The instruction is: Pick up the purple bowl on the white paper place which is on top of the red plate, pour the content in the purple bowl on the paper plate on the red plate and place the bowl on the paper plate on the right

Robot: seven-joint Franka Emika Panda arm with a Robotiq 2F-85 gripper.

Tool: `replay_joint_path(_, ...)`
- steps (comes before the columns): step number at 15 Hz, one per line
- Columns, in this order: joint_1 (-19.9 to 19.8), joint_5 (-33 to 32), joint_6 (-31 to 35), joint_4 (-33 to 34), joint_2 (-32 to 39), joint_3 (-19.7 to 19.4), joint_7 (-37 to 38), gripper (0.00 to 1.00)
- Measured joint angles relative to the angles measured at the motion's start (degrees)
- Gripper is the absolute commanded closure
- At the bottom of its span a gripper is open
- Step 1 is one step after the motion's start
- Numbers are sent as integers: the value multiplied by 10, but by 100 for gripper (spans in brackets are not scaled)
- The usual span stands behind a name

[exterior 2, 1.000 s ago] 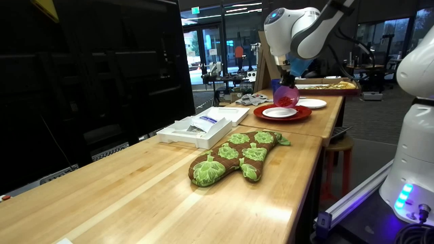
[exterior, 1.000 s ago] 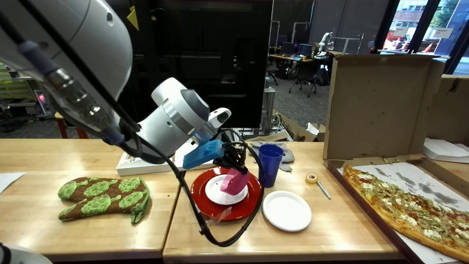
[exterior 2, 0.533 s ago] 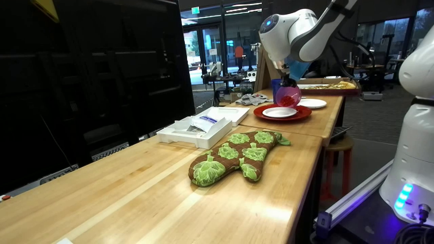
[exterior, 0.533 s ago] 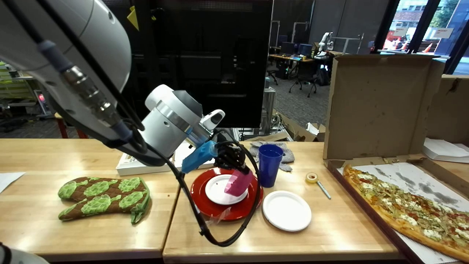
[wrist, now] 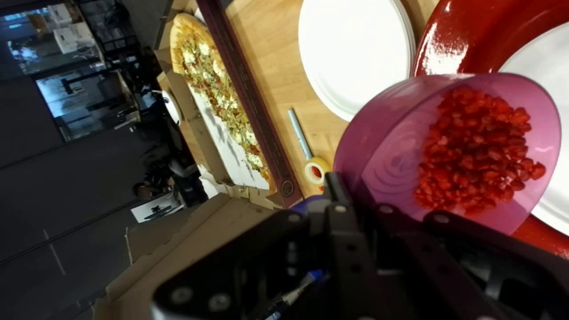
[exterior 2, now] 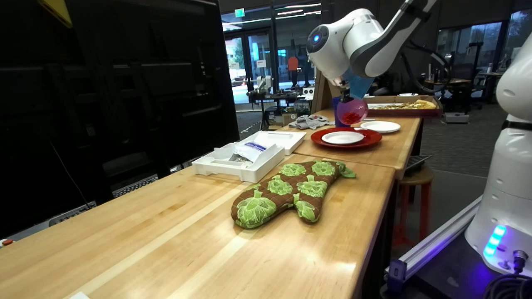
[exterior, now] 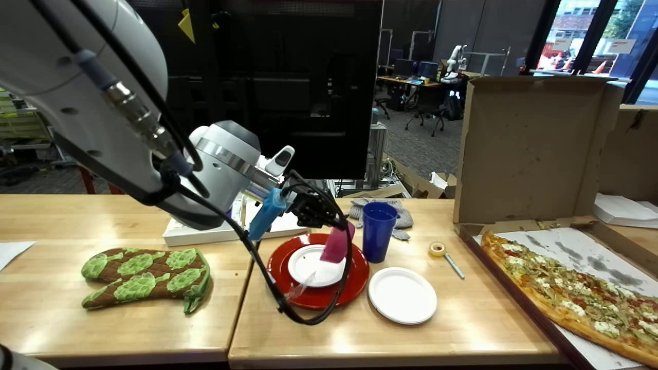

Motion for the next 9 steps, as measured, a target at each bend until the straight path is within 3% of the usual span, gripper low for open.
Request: replay_joint_path(9, 41, -62, -107, 24, 62, 15, 46, 98)
